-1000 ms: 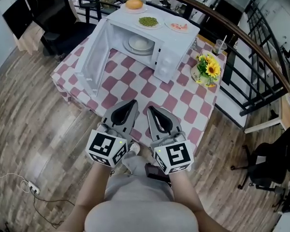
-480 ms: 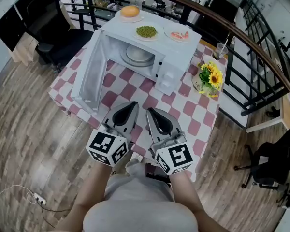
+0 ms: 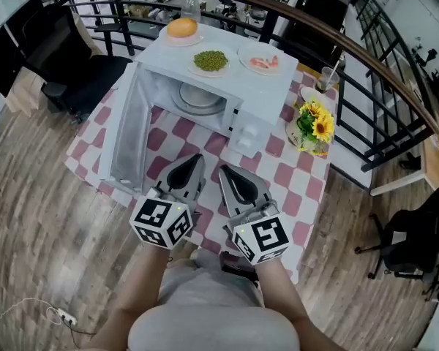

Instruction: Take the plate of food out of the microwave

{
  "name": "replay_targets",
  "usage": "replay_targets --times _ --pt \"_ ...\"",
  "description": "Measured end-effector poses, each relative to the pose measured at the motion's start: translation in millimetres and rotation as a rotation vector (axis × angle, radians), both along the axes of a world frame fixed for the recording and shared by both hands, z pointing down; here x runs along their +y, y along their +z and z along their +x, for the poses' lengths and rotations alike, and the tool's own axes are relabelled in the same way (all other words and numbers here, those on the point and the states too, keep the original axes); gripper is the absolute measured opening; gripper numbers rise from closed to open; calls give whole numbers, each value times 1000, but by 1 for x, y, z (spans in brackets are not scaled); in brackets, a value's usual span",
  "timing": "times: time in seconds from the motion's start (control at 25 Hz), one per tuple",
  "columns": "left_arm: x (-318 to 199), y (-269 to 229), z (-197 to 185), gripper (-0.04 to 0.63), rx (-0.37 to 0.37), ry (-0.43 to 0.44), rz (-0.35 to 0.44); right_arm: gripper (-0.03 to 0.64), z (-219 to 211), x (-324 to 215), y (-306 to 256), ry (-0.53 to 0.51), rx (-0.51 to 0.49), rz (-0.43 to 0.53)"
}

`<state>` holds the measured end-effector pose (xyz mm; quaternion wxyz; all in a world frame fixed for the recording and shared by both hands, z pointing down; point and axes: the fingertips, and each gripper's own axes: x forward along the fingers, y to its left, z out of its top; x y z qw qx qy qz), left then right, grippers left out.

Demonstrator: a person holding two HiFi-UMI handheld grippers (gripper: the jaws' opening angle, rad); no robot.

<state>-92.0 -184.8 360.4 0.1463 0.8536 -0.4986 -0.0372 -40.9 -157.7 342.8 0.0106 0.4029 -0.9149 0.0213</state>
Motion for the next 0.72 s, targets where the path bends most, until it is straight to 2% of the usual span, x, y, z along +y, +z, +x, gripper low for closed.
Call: replay_targets --times 0.32,0.4,0.52,0.72 --pt "-24 16 -2 -1 16 6 -36 25 5 -19 18 33 41 -21" --pt "-27 17 -3 15 20 20 -44 25 5 -22 18 39 37 -25" --pt "-35 20 -6 86 38 30 -68 25 3 -27 17 44 30 -23" --pt "-47 24 -8 100 63 46 -105 25 -3 -37 16 74 12 -47"
